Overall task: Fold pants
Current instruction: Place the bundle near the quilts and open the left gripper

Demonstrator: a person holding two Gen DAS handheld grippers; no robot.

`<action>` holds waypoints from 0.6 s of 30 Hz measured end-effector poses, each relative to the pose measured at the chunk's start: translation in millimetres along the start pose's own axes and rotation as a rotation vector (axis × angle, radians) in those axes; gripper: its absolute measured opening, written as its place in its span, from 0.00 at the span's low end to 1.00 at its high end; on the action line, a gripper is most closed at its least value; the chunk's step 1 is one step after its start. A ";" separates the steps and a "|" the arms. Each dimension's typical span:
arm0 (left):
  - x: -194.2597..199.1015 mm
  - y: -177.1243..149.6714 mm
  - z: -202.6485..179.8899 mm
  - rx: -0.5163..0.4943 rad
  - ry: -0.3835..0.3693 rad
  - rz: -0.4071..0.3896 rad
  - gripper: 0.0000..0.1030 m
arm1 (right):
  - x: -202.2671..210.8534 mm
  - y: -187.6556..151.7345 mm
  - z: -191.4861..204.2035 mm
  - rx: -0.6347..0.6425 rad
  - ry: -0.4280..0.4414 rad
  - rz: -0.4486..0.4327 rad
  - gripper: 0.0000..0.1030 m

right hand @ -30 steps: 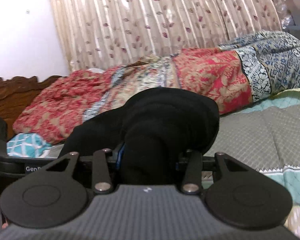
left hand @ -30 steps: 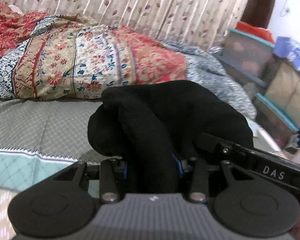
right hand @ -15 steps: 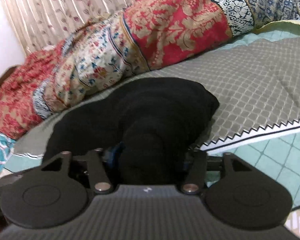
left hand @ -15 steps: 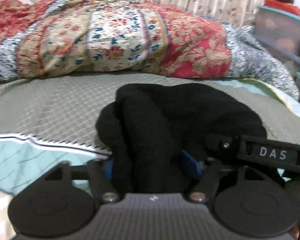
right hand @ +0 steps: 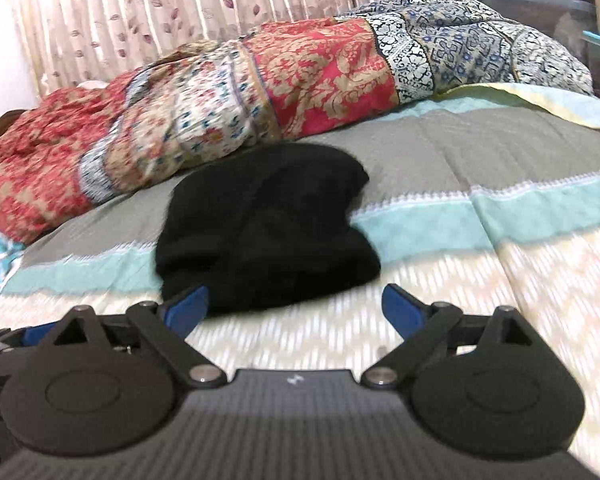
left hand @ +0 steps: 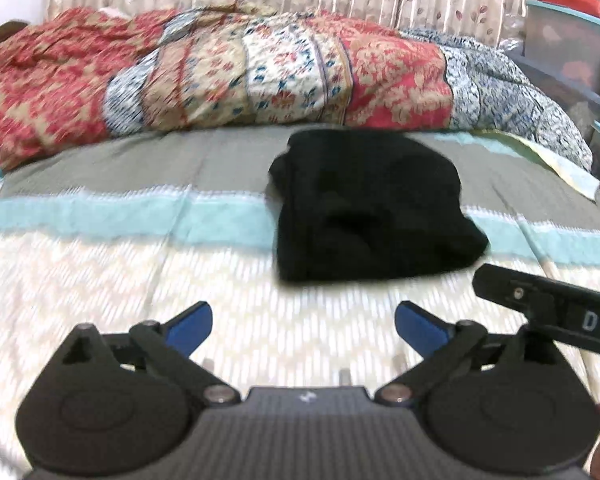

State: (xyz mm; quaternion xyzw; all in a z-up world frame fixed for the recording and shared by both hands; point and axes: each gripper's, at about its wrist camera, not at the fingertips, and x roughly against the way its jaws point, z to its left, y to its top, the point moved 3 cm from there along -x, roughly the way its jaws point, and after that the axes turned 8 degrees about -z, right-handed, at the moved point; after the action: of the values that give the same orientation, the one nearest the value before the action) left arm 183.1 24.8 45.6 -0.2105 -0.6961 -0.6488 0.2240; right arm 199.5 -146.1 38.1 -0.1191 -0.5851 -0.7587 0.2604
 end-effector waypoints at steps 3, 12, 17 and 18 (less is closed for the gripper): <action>36.2 -16.7 5.1 0.013 0.011 0.021 1.00 | 33.7 -9.8 10.5 0.003 0.018 0.003 1.00; 127.3 -59.4 5.9 -0.039 0.036 0.044 1.00 | 117.2 -44.7 26.9 -0.039 0.018 -0.002 1.00; 160.2 -85.9 -1.7 -0.069 0.018 0.062 1.00 | 148.6 -68.7 22.2 -0.097 0.006 0.028 1.00; 164.8 -91.0 -2.4 -0.072 0.016 0.065 1.00 | 153.9 -72.9 22.7 -0.099 0.001 0.029 1.00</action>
State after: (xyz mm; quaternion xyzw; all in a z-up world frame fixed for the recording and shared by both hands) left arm -3.6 16.5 68.5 -0.2358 -0.6633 -0.6674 0.2428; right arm 29.1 -150.8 59.1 -0.1400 -0.5451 -0.7829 0.2654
